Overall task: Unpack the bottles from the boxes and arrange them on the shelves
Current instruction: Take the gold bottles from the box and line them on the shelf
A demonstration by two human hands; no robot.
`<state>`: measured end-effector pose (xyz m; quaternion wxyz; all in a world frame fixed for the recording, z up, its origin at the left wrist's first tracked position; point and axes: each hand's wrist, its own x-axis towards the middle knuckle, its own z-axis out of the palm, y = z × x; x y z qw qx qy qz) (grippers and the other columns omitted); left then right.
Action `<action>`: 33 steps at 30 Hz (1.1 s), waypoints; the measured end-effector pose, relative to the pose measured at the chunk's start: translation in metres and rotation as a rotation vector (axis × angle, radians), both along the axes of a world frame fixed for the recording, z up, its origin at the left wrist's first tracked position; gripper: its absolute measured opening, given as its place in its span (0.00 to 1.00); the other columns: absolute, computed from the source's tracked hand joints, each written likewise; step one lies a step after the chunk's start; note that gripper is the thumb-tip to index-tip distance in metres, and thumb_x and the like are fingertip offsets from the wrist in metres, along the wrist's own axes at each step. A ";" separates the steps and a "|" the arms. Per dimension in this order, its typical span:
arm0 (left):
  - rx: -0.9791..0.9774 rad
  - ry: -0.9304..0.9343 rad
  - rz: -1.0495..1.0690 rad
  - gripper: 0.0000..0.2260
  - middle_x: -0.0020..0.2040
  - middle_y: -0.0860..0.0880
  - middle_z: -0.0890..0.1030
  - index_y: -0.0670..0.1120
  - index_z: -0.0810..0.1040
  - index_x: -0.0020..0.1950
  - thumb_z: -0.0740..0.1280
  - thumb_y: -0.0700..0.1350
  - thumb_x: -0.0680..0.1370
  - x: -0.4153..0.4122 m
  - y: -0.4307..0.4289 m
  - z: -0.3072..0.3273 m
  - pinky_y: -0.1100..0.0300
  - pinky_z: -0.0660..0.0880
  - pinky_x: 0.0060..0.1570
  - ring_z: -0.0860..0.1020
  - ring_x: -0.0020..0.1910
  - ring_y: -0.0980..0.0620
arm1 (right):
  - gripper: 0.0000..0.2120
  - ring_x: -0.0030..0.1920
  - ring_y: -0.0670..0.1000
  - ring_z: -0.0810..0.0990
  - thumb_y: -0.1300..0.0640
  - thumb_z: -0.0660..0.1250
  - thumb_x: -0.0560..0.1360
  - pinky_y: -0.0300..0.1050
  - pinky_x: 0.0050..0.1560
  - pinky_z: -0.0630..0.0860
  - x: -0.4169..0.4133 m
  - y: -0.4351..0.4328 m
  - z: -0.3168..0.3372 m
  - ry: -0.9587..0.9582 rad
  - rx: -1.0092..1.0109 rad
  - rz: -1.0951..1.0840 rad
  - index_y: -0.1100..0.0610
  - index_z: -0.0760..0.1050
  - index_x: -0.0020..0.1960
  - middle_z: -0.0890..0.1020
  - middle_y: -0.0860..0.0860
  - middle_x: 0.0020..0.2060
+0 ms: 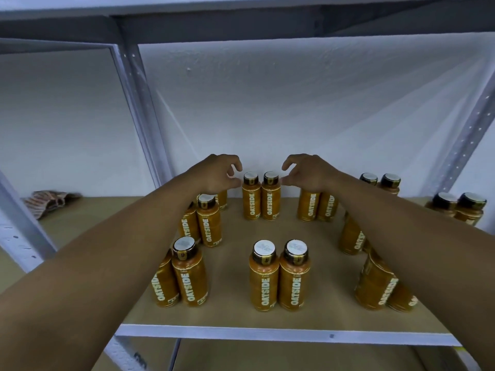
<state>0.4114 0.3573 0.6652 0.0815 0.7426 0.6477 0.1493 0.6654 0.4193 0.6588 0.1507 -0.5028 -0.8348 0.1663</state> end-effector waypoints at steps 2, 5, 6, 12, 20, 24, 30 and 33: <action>-0.041 0.004 0.011 0.20 0.66 0.48 0.78 0.54 0.72 0.69 0.71 0.53 0.79 0.006 0.009 -0.006 0.55 0.78 0.53 0.78 0.56 0.49 | 0.22 0.57 0.51 0.78 0.43 0.72 0.76 0.46 0.54 0.75 0.000 0.006 -0.006 -0.005 -0.020 0.012 0.48 0.73 0.66 0.80 0.53 0.63; -0.092 0.027 0.035 0.26 0.70 0.46 0.75 0.55 0.67 0.73 0.72 0.54 0.78 0.012 0.022 -0.014 0.52 0.78 0.56 0.77 0.60 0.47 | 0.25 0.56 0.51 0.77 0.43 0.73 0.75 0.46 0.54 0.75 -0.003 0.016 -0.014 -0.004 -0.049 0.030 0.47 0.71 0.68 0.79 0.53 0.63; -0.107 0.035 0.043 0.28 0.70 0.46 0.75 0.55 0.66 0.74 0.72 0.54 0.78 0.014 0.026 -0.016 0.51 0.78 0.57 0.77 0.60 0.46 | 0.26 0.57 0.51 0.77 0.44 0.74 0.75 0.45 0.55 0.74 -0.005 0.019 -0.017 0.005 -0.053 0.032 0.47 0.70 0.69 0.79 0.54 0.64; -0.140 0.035 0.058 0.33 0.71 0.44 0.74 0.55 0.60 0.79 0.73 0.50 0.78 0.027 0.044 -0.032 0.56 0.74 0.49 0.77 0.61 0.43 | 0.33 0.63 0.56 0.77 0.47 0.74 0.75 0.46 0.54 0.74 -0.022 0.030 -0.032 0.015 -0.046 0.051 0.50 0.64 0.75 0.77 0.56 0.67; -0.120 0.007 0.085 0.31 0.64 0.41 0.78 0.53 0.62 0.75 0.73 0.47 0.78 0.033 0.055 -0.046 0.55 0.74 0.45 0.77 0.53 0.45 | 0.31 0.55 0.56 0.79 0.51 0.75 0.74 0.52 0.52 0.79 -0.028 0.041 -0.045 0.014 -0.047 0.070 0.49 0.64 0.71 0.79 0.56 0.60; -0.076 -0.020 0.096 0.29 0.63 0.42 0.78 0.54 0.61 0.73 0.73 0.47 0.78 0.033 0.059 -0.057 0.55 0.75 0.43 0.78 0.52 0.45 | 0.30 0.47 0.55 0.79 0.54 0.75 0.74 0.44 0.38 0.73 -0.030 0.044 -0.050 0.033 -0.042 0.082 0.50 0.63 0.69 0.80 0.57 0.54; -0.033 -0.044 0.118 0.25 0.60 0.43 0.79 0.56 0.61 0.69 0.72 0.48 0.78 0.033 0.062 -0.065 0.57 0.72 0.37 0.78 0.48 0.46 | 0.26 0.38 0.48 0.75 0.52 0.73 0.76 0.42 0.33 0.68 -0.030 0.046 -0.055 0.042 0.001 0.078 0.50 0.62 0.68 0.78 0.54 0.48; -0.028 -0.023 0.118 0.24 0.58 0.43 0.79 0.55 0.61 0.70 0.71 0.47 0.79 0.034 0.060 -0.066 0.55 0.76 0.39 0.78 0.47 0.46 | 0.26 0.38 0.49 0.75 0.53 0.73 0.75 0.42 0.33 0.67 -0.031 0.045 -0.054 0.030 0.000 0.082 0.50 0.63 0.67 0.78 0.54 0.48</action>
